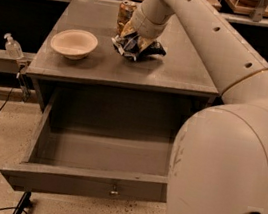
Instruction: Place blue chip bag into top drawer
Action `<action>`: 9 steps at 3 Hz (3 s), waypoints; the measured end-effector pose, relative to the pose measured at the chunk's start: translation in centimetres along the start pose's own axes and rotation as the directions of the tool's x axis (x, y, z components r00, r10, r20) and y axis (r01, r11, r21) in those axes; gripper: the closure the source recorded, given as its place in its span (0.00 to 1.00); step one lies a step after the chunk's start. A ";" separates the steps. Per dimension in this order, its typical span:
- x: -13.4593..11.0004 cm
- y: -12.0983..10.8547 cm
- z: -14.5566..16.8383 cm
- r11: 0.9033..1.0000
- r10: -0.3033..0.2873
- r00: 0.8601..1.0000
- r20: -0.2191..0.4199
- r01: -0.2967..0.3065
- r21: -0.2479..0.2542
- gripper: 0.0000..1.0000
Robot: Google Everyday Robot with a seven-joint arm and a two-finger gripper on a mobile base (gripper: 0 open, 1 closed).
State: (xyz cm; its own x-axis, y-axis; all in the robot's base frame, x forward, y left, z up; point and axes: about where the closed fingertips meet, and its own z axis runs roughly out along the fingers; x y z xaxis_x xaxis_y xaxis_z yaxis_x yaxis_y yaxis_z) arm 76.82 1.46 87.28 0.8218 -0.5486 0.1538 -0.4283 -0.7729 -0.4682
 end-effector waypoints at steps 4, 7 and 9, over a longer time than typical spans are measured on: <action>-7.9 13.2 -15.4 0.910 0.386 0.912 0.137 -0.351 -0.221 1.00; -14.8 16.6 -9.5 0.739 0.665 0.662 0.346 -0.649 -0.181 0.85; -11.1 16.4 -4.4 0.652 0.746 0.616 0.253 -0.752 -0.094 0.37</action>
Offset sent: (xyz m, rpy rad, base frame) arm -0.1473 -0.1091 0.0932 0.0057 0.3594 -0.1228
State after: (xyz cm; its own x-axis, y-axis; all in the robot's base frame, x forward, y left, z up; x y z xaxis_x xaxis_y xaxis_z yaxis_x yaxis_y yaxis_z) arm 59.04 -6.55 81.73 0.2813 -0.8338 -0.4751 -0.9328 -0.1212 -0.3395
